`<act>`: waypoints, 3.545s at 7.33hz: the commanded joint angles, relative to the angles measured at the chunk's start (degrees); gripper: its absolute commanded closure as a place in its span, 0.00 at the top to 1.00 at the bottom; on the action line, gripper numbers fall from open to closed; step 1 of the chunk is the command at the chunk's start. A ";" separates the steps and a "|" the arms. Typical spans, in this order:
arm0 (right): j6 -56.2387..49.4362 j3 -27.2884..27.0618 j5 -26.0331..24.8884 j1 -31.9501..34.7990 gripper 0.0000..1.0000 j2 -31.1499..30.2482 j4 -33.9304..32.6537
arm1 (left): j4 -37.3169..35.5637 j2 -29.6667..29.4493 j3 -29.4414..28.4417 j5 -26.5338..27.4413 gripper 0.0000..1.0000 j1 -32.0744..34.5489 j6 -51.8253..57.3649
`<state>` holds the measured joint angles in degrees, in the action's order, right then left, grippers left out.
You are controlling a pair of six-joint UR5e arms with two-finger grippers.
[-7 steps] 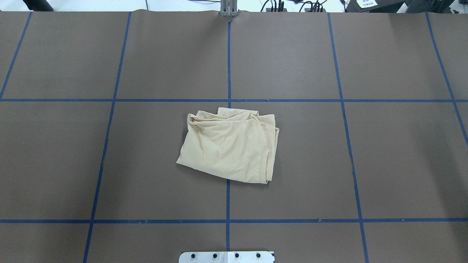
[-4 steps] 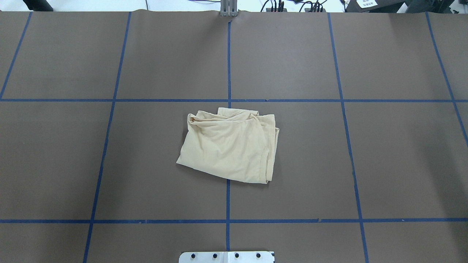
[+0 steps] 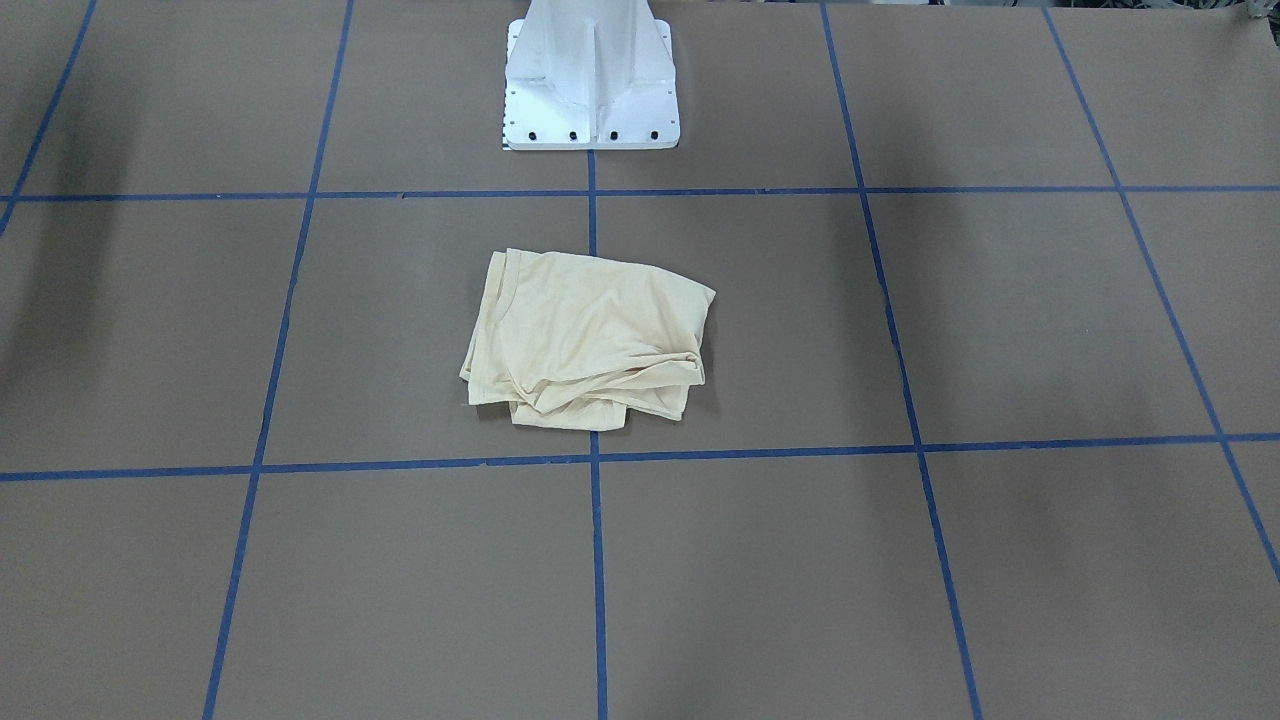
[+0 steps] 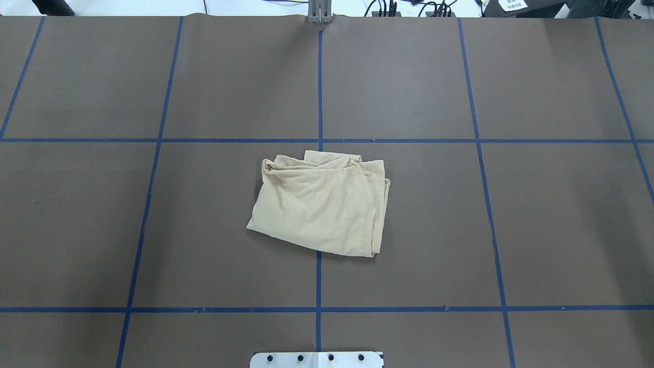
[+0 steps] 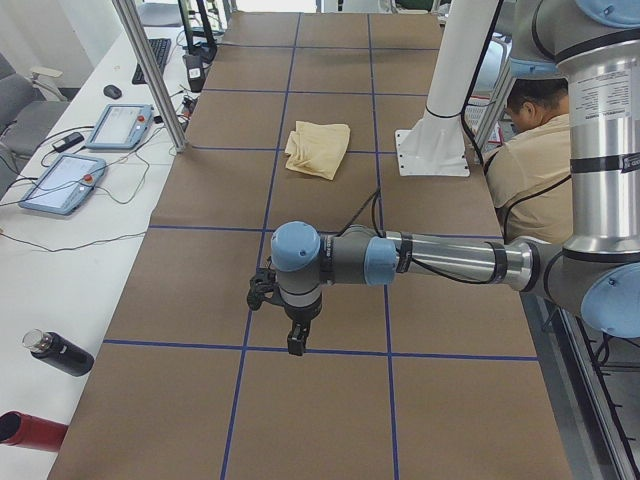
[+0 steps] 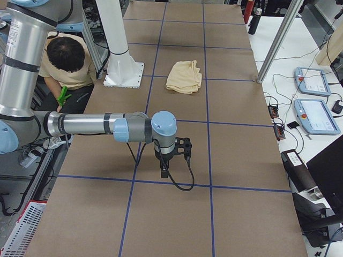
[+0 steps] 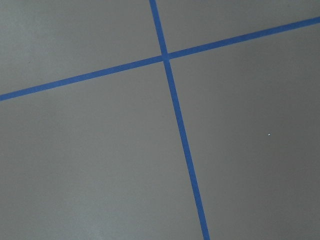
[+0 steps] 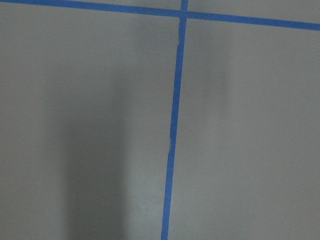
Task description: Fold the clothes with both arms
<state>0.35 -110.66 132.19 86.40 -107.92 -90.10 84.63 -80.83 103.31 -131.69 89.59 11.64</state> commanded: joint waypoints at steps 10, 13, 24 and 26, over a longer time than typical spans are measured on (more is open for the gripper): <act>0.00 0.01 0.00 0.00 1.00 0.07 0.10 | 9.23 0.94 -2.85 -0.06 1.00 0.32 -0.13; 0.00 0.01 0.00 0.00 1.00 0.07 0.10 | 9.23 1.20 -2.59 0.20 1.00 0.32 -0.04; 1.05 0.62 0.00 0.00 1.00 0.78 0.10 | 9.23 1.46 -2.59 0.11 1.00 0.41 -0.30; 1.23 0.71 0.00 0.00 1.00 0.78 0.10 | 9.23 1.46 -2.50 0.03 1.00 0.32 -0.12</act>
<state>1.48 -109.98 132.19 86.40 -107.14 -89.99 93.87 -79.37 100.73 -131.59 89.94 11.41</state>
